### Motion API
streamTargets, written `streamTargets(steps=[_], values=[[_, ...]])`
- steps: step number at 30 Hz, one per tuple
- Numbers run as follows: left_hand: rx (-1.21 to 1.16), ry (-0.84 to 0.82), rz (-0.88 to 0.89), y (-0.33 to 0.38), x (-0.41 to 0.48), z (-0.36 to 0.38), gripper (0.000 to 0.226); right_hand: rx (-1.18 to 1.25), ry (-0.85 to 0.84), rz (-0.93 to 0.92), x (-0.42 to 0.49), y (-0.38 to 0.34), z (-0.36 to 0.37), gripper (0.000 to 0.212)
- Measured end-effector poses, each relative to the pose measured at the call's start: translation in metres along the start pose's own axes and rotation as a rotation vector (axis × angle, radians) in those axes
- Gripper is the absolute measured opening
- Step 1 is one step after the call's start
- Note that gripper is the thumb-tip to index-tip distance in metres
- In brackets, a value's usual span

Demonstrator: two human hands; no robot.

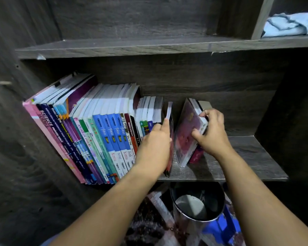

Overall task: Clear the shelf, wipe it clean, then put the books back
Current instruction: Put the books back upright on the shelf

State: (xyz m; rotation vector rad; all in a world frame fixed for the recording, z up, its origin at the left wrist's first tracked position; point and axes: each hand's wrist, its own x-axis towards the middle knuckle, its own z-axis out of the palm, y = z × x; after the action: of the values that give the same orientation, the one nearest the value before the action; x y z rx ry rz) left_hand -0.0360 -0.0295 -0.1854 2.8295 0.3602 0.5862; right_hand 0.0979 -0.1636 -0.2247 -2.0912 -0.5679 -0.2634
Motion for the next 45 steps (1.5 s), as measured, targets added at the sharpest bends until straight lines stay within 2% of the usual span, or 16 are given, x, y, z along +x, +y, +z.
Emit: streamTargets(steps=[2, 4, 6, 8, 10, 12, 16, 22, 26, 30, 32, 36, 41, 45], values=[[0.036, -0.051, 0.038, -0.001, 0.001, 0.005, 0.072, 0.004, -0.016, -0.034, -0.002, 0.000, 0.000, 0.049], [0.217, 0.020, 0.103, -0.003, 0.001, 0.009, 0.084, 0.002, -0.030, -0.057, -0.004, 0.000, -0.002, 0.053], [0.392, 0.176, 0.151, -0.009, 0.004, 0.011, 0.086, 0.019, -0.041, -0.053, -0.009, -0.002, -0.001, 0.074], [0.407, 0.264, 0.104, -0.018, 0.010, 0.020, 0.086, 0.096, -0.013, -0.009, -0.014, -0.003, 0.004, 0.105], [0.391, 0.281, 0.055, -0.025, 0.015, 0.023, 0.085, 0.205, -0.012, 0.057, -0.017, -0.002, 0.011, 0.124], [0.414, 0.319, 0.050, -0.028, 0.016, 0.026, 0.082, 0.265, -0.107, 0.136, -0.018, 0.001, 0.017, 0.126], [0.378, 0.375, 0.074, -0.031, 0.016, 0.032, 0.076, 0.288, -0.359, 0.246, -0.020, 0.017, 0.022, 0.113], [0.348, 0.386, 0.128, -0.034, 0.017, 0.024, 0.067, 0.332, -0.536, 0.269, -0.029, 0.027, 0.037, 0.147], [0.278, 0.505, 0.095, -0.044, 0.011, 0.005, 0.056, 0.297, -0.415, 0.294, -0.037, 0.027, 0.053, 0.157], [0.229, 0.611, -0.072, -0.071, 0.002, 0.005, 0.062, 0.202, -0.273, 0.319, -0.040, 0.024, 0.060, 0.136], [0.253, 0.592, -0.057, -0.087, -0.001, 0.013, 0.073, 0.191, -0.255, 0.329, -0.039, 0.025, 0.066, 0.129], [0.335, 0.640, 0.034, -0.105, 0.002, 0.025, 0.079, 0.223, -0.273, 0.298, -0.036, 0.023, 0.078, 0.145], [0.417, 0.744, -0.031, -0.104, 0.011, 0.038, 0.086, 0.202, -0.184, 0.268, -0.030, 0.013, 0.083, 0.142], [0.387, 0.793, -0.038, -0.101, 0.016, 0.044, 0.078, 0.144, -0.129, 0.169, -0.036, 0.006, 0.079, 0.138]])
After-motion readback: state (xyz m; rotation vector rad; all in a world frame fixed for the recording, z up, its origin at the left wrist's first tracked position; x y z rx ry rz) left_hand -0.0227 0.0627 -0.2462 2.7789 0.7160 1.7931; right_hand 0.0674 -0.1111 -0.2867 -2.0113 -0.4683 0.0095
